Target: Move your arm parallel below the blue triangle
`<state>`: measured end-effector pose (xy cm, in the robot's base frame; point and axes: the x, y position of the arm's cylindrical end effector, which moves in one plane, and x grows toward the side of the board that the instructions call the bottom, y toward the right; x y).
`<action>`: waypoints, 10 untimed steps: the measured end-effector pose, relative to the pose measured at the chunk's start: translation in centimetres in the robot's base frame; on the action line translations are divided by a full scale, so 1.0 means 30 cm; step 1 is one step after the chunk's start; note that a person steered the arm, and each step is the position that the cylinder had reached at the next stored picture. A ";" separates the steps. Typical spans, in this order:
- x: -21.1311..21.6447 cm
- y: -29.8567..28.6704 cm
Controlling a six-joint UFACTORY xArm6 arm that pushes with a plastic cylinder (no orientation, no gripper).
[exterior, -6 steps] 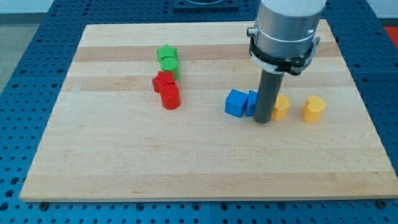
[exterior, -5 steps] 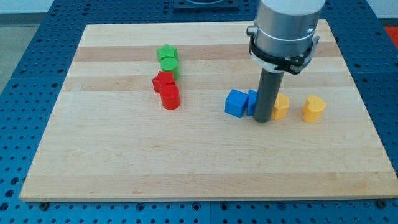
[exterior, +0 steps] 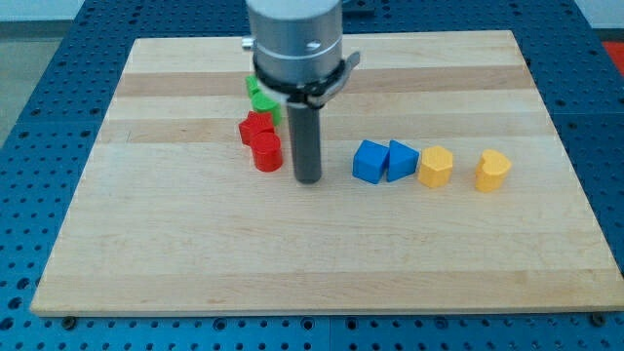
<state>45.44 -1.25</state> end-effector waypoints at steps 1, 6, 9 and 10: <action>0.009 0.056; 0.029 0.060; 0.344 0.390; 0.263 0.655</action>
